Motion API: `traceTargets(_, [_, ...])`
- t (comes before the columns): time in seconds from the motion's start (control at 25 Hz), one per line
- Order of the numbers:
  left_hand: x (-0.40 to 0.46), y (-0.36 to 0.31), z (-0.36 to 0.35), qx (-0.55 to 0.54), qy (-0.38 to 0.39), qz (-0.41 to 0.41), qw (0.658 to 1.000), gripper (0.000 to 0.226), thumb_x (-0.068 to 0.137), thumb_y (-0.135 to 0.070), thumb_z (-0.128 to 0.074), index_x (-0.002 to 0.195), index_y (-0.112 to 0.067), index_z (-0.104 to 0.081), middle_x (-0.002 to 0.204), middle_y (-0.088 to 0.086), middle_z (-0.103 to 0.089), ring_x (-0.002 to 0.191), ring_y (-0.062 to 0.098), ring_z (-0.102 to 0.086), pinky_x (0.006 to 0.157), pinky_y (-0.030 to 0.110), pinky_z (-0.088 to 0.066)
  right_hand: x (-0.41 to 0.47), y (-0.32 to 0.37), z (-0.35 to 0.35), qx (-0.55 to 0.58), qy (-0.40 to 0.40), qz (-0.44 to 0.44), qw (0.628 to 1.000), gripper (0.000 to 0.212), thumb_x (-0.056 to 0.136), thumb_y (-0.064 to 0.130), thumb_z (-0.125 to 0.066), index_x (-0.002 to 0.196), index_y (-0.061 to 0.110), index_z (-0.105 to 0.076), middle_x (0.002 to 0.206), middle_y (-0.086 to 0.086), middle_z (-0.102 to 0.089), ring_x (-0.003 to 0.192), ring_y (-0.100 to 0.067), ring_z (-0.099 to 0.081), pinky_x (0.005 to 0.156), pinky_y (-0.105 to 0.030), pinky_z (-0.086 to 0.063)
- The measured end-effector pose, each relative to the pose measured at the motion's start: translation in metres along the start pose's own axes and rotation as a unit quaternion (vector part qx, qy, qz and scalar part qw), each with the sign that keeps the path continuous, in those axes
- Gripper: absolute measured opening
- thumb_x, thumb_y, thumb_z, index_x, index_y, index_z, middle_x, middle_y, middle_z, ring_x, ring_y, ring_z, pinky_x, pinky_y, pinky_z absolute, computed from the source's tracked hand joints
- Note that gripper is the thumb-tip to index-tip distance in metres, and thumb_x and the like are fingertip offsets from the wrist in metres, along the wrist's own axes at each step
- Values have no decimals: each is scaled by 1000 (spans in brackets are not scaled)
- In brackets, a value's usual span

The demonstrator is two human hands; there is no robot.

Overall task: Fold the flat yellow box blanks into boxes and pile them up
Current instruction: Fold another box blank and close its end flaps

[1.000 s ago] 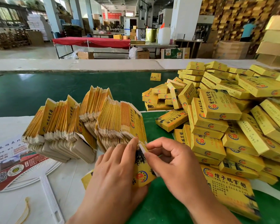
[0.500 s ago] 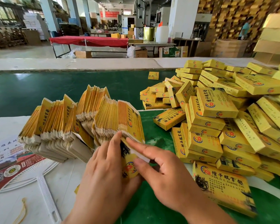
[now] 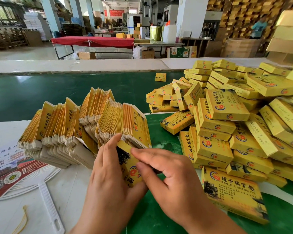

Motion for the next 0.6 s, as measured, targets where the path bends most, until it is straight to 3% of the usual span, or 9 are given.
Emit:
traceTargets(0.12, [-1,-6,2,-40,15,-16,999,93,60,-61,-65,143,-36,-31,127,-13,-54,114,6,-54,91,26,-44,-2,-8,6,64,-17,-44,997,24,92,22,-64,114,18,-73,104,12,-75,95,5,-68,77,-11,-54])
traceTargets(0.24, [4,-9,5,-92,107,-85,986,91,64,-70,-72,143,-40,-38,138,-17,-49,121,7,-56,90,33,-54,1,-32,21,133,-85,-164,974,11,92,24,-65,97,24,-75,82,9,-75,73,-6,-71,61,-22,-58])
traceTargets(0.32, [10,-9,7,-173,219,-117,953,78,67,-69,-72,136,-40,-51,148,-17,-40,131,6,-48,93,36,-55,3,-55,29,189,-127,-281,932,16,94,18,-64,83,21,-76,72,3,-74,66,-12,-69,56,-29,-57])
traceTargets(0.4, [16,-8,10,-191,286,-115,932,73,62,-66,-76,130,-44,-56,147,-18,-43,138,5,-39,106,37,-44,1,-68,27,294,-128,-383,866,24,95,14,-60,74,13,-72,63,-1,-69,57,-11,-65,48,-24,-51])
traceTargets(0.44, [18,-10,14,-177,275,-148,933,73,63,-62,-77,130,-41,-58,145,-17,-47,140,9,-37,109,37,-41,0,-69,23,336,-109,-418,837,24,95,14,-59,74,11,-69,61,-3,-66,54,-11,-63,45,-23,-49])
traceTargets(0.52, [16,-19,23,-160,205,-212,942,58,72,-48,-77,125,-33,-62,133,-12,-60,131,15,-51,100,35,-49,-4,-69,11,372,-44,-458,806,19,96,14,-57,81,7,-66,63,-7,-65,53,-14,-63,43,-26,-49])
traceTargets(0.6, [13,-17,31,-186,123,-196,955,38,77,-44,-75,112,-33,-68,109,-10,-72,102,13,-68,78,36,-56,-9,-68,3,328,27,-468,820,24,98,16,-55,82,6,-68,70,-12,-68,57,-18,-65,46,-29,-53])
Point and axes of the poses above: each hand's wrist, its own x-axis towards the middle knuckle, its own z-axis out of the back of the hand, y = z × x, the point moved 5 cm from there along x, towards the middle knuckle
